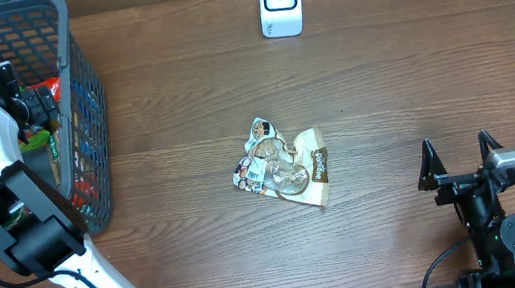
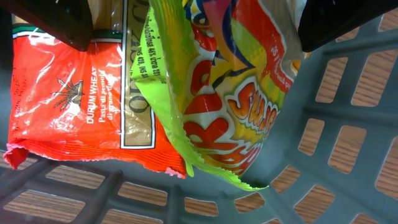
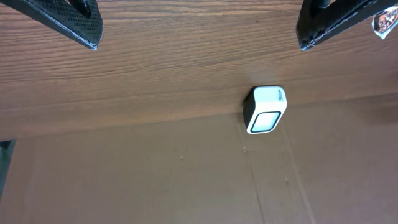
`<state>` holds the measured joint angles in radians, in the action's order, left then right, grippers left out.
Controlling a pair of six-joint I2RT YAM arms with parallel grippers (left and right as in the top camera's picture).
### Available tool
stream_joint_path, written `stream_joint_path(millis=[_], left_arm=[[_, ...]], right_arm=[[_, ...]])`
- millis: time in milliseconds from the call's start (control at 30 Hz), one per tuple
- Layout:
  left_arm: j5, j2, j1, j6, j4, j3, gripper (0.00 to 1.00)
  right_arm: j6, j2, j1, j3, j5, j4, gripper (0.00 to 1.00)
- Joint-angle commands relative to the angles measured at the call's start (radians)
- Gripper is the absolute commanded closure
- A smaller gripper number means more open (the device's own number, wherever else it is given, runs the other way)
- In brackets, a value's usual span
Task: Scan the item barcode
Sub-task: 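Move the left gripper back into the basket and grasp the Haribo Worms bag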
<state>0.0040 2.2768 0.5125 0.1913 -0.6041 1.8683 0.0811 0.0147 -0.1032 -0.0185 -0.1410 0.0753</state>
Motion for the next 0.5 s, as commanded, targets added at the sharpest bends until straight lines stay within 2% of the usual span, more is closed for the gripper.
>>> stream_joint_path(millis=[0, 67, 267, 467], left_arm=[[-0.018, 0.057, -0.003, 0.018, -0.012, -0.009, 0.04], [-0.036, 0.057, -0.003, 0.018, -0.013, -0.009, 0.08], [-0.045, 0.058, -0.002, 0.018, -0.018, -0.009, 0.31], [-0.045, 0.058, -0.002, 0.018, -0.031, -0.009, 0.42]], right_arm=[[-0.003, -0.01, -0.003, 0.011, 0.008, -0.003, 0.0], [-0.003, -0.01, -0.003, 0.011, 0.008, -0.003, 0.0], [-0.003, -0.01, -0.003, 0.011, 0.008, -0.003, 0.0], [-0.003, -0.01, -0.003, 0.011, 0.008, -0.003, 0.0]])
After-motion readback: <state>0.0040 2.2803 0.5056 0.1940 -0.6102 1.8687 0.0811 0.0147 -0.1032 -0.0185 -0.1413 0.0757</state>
